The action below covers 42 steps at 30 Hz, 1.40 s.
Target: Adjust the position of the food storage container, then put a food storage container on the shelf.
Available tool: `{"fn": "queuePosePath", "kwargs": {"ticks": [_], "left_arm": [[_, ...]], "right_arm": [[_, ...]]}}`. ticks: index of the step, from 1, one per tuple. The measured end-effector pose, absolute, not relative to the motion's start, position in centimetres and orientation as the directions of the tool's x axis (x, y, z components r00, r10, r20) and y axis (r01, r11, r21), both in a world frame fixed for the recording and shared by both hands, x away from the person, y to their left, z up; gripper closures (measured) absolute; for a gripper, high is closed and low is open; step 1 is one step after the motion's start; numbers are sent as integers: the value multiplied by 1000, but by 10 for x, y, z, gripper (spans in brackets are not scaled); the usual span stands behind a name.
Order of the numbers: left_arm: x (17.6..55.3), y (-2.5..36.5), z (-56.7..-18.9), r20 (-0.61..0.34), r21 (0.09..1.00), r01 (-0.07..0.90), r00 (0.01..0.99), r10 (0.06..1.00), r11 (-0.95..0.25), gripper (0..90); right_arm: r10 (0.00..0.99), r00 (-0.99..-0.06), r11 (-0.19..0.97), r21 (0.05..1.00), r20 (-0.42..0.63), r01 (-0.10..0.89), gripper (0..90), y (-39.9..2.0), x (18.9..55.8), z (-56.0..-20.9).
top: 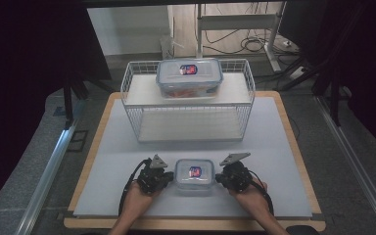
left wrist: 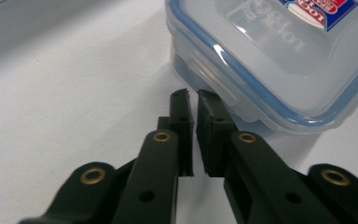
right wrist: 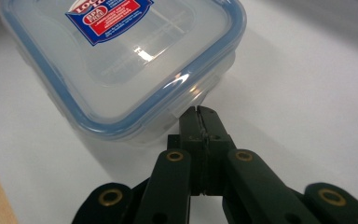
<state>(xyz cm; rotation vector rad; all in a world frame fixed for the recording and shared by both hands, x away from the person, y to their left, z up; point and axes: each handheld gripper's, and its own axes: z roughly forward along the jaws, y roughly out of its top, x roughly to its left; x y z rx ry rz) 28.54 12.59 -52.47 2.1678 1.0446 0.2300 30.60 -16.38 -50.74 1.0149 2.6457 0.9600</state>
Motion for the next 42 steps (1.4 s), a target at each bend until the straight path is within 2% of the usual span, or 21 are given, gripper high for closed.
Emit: {"fn": "queuePosePath", "kwargs": {"ticks": [4, 6, 10, 14, 23, 26, 29, 42], "left_arm": [[281, 140, -517, -130, 698, 606, 632, 764, -382, 766], [277, 149, -514, -137, 717, 596, 629, 765, -362, 692], [264, 159, -512, -108, 744, 562, 634, 765, -361, 525], [252, 164, -511, -66, 761, 533, 631, 773, -370, 394], [247, 173, -512, -68, 775, 528, 618, 783, -349, 151], [247, 169, -516, -21, 767, 512, 622, 783, -386, 87], [247, 165, -519, 17, 761, 499, 625, 781, -416, 53], [250, 170, -522, -10, 796, 478, 623, 782, -370, 43]], "right_arm": [[649, -758, 557, 637, 65, 532, 885, -174, 306, -501], [647, -759, 545, 653, 71, 526, 840, -183, 305, -498], [635, -771, 546, 672, 59, 501, 709, -197, 299, -494], [618, -785, 537, 699, 54, 471, 569, -205, 296, -491], [625, -781, 531, 726, 11, 436, 275, -212, 295, -494], [623, -782, 512, 745, 21, 428, 198, -214, 296, -496], [631, -775, 507, 749, 15, 427, 143, -214, 298, -499], [632, -775, 508, 741, 25, 438, 88, -214, 302, -504]]}}
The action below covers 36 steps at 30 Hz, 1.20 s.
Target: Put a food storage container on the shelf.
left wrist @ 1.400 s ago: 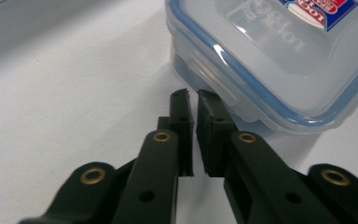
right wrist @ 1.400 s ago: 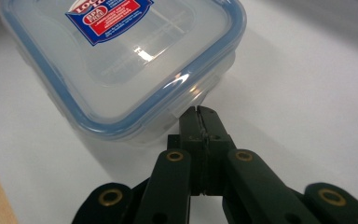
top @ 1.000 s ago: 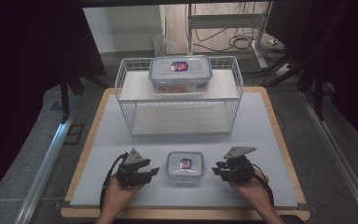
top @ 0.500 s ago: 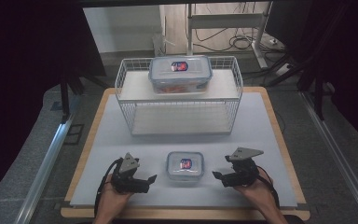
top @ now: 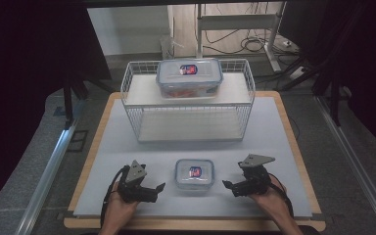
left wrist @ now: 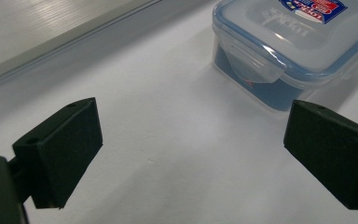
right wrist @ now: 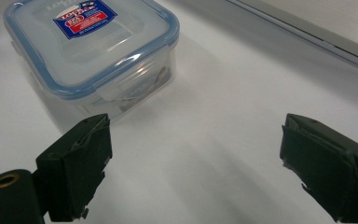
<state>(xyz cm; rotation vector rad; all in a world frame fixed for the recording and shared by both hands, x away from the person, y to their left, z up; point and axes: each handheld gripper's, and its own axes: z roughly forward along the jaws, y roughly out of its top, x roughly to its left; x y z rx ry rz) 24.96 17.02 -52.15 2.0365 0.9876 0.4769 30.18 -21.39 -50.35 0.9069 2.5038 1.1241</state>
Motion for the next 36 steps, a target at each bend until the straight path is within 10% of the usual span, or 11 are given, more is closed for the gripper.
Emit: {"fn": "queuePosePath", "kwargs": {"ticks": [15, 36], "left_arm": [[267, 151, -507, -167, 752, 559, 675, 719, -349, 39], [306, 129, -522, -470, 657, 700, 670, 575, -279, 283]], "right_arm": [[610, -778, 478, 715, 148, 511, 39, -202, 305, -493], [548, -724, 450, 582, 418, 677, 324, -163, 334, -501]]}}
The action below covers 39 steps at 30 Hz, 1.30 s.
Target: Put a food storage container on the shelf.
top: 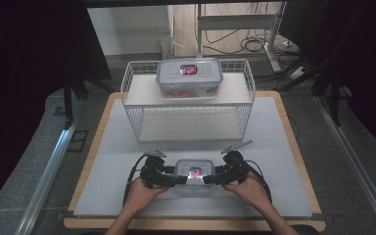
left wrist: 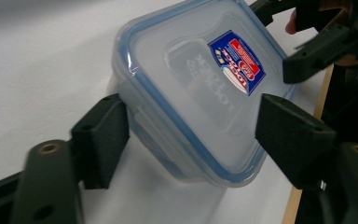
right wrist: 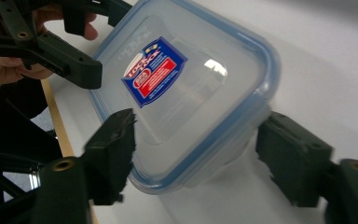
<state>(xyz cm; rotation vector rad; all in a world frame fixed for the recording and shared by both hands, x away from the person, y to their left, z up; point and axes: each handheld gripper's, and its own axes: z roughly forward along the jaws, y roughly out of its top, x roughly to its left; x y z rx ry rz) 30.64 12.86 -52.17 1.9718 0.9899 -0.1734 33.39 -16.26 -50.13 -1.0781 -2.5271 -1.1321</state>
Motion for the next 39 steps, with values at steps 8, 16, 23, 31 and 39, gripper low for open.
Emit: {"fn": "queuePosePath", "kwargs": {"ticks": [8, 16, 23, 31, 39], "left_arm": [[295, 136, -518, -473, 679, 691, 671, 571, -249, 428], [288, 143, -522, -513, 681, 697, 673, 532, -226, 505], [285, 144, -523, -514, 690, 692, 676, 529, -214, 515], [287, 153, -528, -600, 655, 740, 633, 489, -154, 552], [290, 154, -530, -605, 646, 749, 620, 500, -148, 549]], "right_arm": [[533, -734, 447, 596, 422, 667, 428, -170, 323, -500], [508, -734, 411, 622, 450, 666, 534, -180, 314, -500], [501, -715, 375, 622, 487, 687, 556, -184, 313, -503], [500, -702, 340, 631, 507, 698, 646, -188, 312, -503], [503, -718, 323, 666, 481, 672, 732, -195, 313, -501]]}}
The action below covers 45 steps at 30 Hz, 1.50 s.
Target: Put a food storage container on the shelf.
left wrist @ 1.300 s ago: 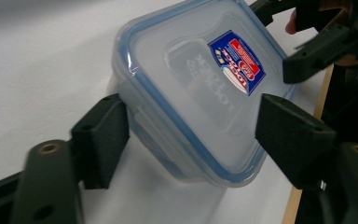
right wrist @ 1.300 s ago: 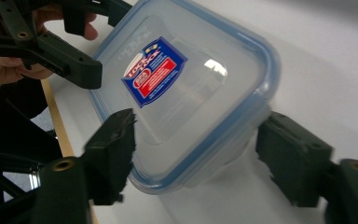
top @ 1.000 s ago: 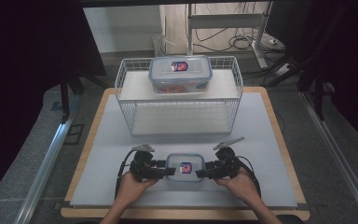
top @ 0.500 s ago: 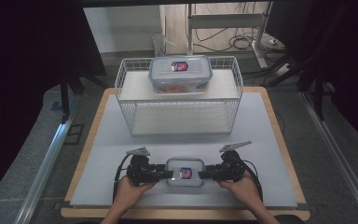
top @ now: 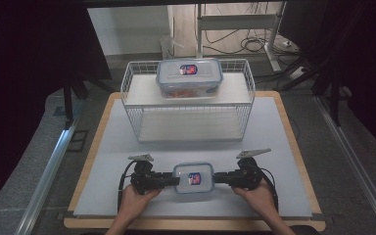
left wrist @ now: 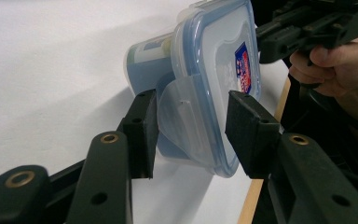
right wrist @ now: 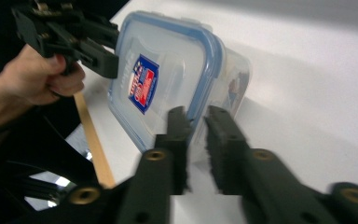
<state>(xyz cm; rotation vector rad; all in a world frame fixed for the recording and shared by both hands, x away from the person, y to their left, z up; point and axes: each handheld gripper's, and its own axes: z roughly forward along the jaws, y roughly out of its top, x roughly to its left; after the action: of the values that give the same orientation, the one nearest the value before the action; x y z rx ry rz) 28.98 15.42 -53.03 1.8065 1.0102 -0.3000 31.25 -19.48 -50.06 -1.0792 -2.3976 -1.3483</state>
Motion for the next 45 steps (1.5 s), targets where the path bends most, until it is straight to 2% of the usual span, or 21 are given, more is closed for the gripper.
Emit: {"fn": "queuePosePath", "kwargs": {"ticks": [6, 9, 16, 33, 45], "left_arm": [[289, 153, -529, -590, 660, 734, 639, 494, -162, 559], [290, 155, -531, -604, 654, 741, 632, 487, -151, 561], [291, 155, -532, -624, 645, 753, 617, 480, -129, 567], [298, 158, -534, -672, 622, 778, 590, 447, -92, 573], [303, 157, -491, -584, 709, 697, 665, 467, -106, 574]], "right_arm": [[520, -701, 326, 645, 488, 691, 540, -189, 319, -504], [487, -678, 320, 609, 552, 726, 513, -183, 323, -510], [478, -636, 271, 588, 605, 762, 555, -187, 324, -513], [466, -630, 241, 596, 621, 766, 580, -191, 322, -514], [441, -667, 189, 664, 601, 724, 587, -195, 328, -480]]}}
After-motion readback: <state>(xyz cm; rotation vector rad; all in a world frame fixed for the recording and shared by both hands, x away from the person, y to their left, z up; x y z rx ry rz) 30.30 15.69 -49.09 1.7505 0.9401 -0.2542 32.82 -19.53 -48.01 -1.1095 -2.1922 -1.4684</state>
